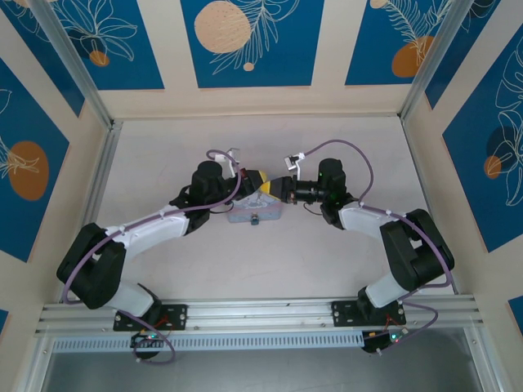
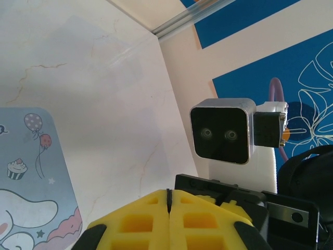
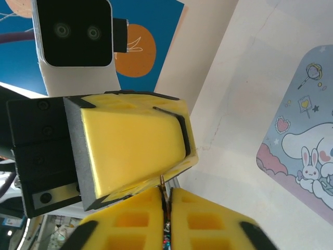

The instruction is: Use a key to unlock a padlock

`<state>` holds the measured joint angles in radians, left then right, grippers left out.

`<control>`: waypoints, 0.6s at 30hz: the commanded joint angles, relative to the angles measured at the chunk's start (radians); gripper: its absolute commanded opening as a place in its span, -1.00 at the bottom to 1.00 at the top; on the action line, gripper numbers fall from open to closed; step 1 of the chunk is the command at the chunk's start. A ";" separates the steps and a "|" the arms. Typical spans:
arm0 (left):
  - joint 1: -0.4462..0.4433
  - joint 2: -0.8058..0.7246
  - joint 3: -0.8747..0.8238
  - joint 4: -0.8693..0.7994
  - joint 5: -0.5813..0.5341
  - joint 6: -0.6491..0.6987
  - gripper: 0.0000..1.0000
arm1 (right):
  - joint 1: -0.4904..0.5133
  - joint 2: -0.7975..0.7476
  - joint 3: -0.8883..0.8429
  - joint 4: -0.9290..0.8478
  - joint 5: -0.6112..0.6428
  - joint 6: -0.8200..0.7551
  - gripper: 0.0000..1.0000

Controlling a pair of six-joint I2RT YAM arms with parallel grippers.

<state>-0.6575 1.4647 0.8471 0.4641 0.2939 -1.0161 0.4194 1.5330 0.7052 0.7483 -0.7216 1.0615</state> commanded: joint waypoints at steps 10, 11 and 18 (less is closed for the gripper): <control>0.023 -0.096 0.101 -0.401 -0.156 0.009 0.36 | 0.026 -0.137 0.081 -0.620 0.333 -0.311 -1.00; 0.029 -0.100 0.121 -0.463 -0.159 0.007 0.39 | 0.039 -0.151 0.095 -0.680 0.390 -0.352 -1.00; 0.032 -0.063 0.247 -0.706 -0.114 -0.029 0.48 | 0.181 -0.188 0.182 -0.924 0.755 -0.551 -1.00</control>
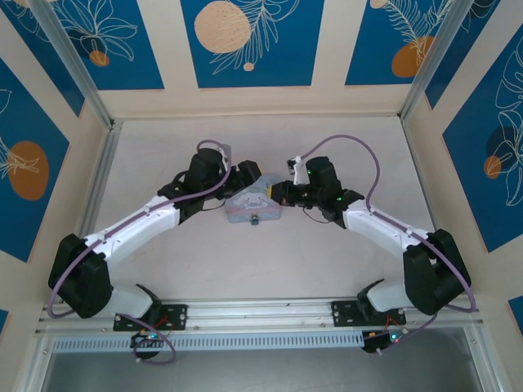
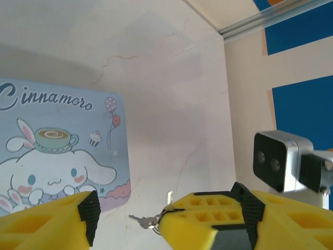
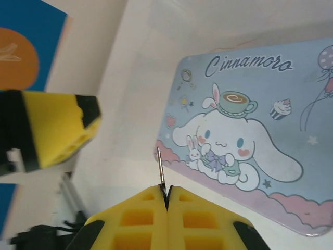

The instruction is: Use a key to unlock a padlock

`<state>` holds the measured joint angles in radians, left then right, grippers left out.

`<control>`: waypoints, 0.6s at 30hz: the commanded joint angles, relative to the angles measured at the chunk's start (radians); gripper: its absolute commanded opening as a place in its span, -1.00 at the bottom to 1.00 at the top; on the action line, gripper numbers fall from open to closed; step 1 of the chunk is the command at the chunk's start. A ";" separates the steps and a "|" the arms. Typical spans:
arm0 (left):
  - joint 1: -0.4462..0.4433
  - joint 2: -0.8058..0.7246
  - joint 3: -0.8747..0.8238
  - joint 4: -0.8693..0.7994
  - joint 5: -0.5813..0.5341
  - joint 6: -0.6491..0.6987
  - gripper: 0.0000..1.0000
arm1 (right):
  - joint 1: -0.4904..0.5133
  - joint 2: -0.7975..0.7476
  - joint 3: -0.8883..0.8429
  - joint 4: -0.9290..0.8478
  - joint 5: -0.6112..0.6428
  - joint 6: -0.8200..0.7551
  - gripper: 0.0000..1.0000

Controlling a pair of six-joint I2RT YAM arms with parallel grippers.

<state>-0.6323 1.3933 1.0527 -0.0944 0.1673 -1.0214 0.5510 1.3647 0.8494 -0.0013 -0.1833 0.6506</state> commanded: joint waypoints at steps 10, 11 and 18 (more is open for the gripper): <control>0.008 0.030 0.053 -0.199 0.025 -0.098 0.48 | 0.216 -0.016 0.083 -0.190 0.462 -0.258 -1.00; 0.008 0.031 0.048 -0.198 0.023 -0.104 0.48 | 0.227 -0.016 0.085 -0.185 0.470 -0.265 -1.00; 0.005 0.060 0.024 -0.161 0.039 -0.147 0.41 | 0.276 -0.015 0.097 -0.146 0.483 -0.297 -1.00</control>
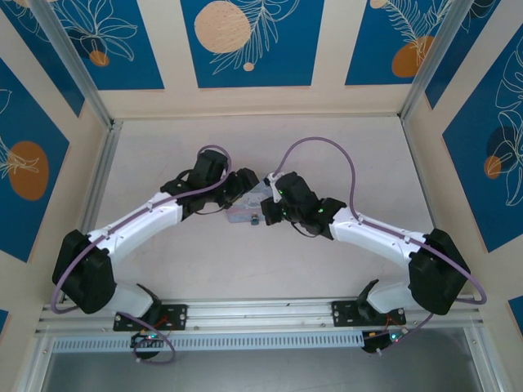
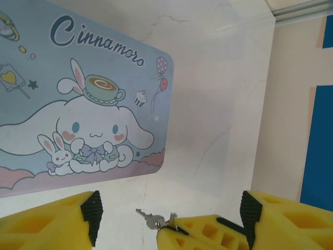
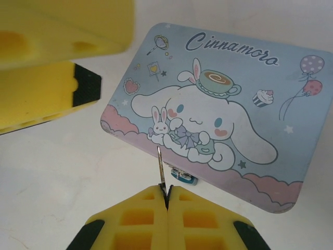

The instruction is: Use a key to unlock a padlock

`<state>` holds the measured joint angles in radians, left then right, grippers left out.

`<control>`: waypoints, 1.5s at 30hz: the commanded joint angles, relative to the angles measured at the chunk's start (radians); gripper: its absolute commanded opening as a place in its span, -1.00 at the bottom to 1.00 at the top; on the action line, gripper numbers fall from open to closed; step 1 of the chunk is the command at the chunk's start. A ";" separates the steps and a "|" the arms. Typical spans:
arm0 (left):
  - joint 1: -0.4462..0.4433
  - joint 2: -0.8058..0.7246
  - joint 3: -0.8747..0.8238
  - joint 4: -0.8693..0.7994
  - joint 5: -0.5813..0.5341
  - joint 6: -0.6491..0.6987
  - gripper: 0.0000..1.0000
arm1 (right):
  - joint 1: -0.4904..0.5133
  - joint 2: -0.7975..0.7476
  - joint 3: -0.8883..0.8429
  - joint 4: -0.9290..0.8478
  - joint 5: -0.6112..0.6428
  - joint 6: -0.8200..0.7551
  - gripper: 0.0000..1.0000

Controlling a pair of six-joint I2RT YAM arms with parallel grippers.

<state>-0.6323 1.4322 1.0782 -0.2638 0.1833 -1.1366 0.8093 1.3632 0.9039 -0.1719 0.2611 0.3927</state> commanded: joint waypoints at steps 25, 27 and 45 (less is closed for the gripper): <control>-0.010 0.074 -0.041 0.101 0.059 -0.094 -0.36 | 0.041 0.043 0.099 0.017 0.025 -0.043 -1.00; -0.010 0.076 -0.044 0.106 0.059 -0.093 -0.44 | 0.041 0.046 0.101 0.015 0.024 -0.041 -1.00; -0.022 0.083 -0.054 0.123 0.064 -0.088 -1.00 | 0.042 0.066 0.125 0.002 0.030 -0.035 -1.00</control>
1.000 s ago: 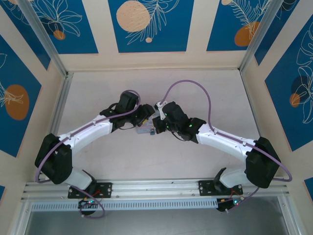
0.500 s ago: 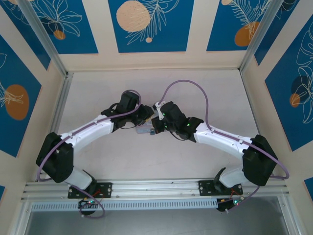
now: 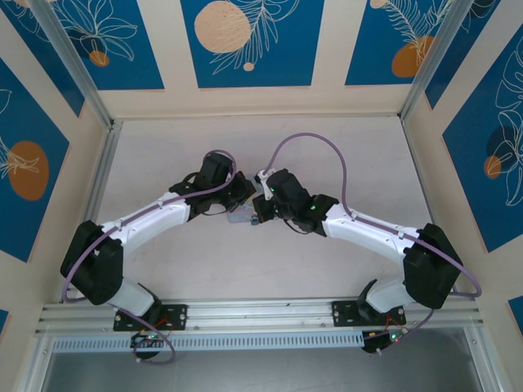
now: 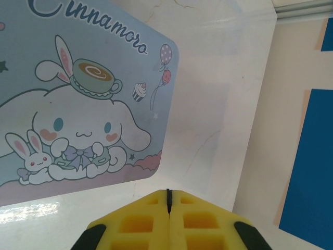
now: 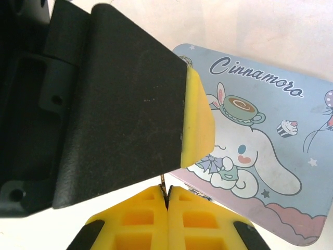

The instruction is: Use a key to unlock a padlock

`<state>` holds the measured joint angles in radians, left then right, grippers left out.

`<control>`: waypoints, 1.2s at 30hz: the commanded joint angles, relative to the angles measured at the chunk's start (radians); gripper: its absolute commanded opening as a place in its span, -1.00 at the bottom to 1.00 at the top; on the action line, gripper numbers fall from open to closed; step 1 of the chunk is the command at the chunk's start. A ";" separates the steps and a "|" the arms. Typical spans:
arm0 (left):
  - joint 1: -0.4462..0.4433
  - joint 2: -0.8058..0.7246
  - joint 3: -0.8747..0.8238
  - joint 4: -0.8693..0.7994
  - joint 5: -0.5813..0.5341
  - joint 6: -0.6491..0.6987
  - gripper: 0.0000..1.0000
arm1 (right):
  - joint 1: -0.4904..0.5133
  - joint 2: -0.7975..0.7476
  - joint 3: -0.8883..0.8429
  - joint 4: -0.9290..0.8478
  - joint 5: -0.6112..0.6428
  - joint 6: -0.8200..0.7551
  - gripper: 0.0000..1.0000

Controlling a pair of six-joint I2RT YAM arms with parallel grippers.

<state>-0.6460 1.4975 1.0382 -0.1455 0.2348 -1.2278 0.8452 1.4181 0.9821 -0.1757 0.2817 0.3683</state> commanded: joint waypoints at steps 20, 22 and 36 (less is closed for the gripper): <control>0.025 -0.073 -0.064 0.154 -0.124 0.386 -1.00 | -0.327 -0.257 -0.169 0.067 -0.502 0.397 0.48; 0.025 -0.096 -0.089 0.210 -0.125 0.423 -1.00 | -0.356 -0.248 -0.179 0.133 -0.568 0.454 0.48; 0.025 -0.158 -0.240 0.619 -0.118 0.429 -1.00 | -0.400 -0.037 -0.238 0.789 -0.818 0.902 0.06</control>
<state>-0.6292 1.3510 0.8230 0.3401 0.1284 -0.7860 0.4427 1.3560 0.7502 0.4316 -0.4664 1.1606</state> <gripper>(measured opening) 0.046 0.530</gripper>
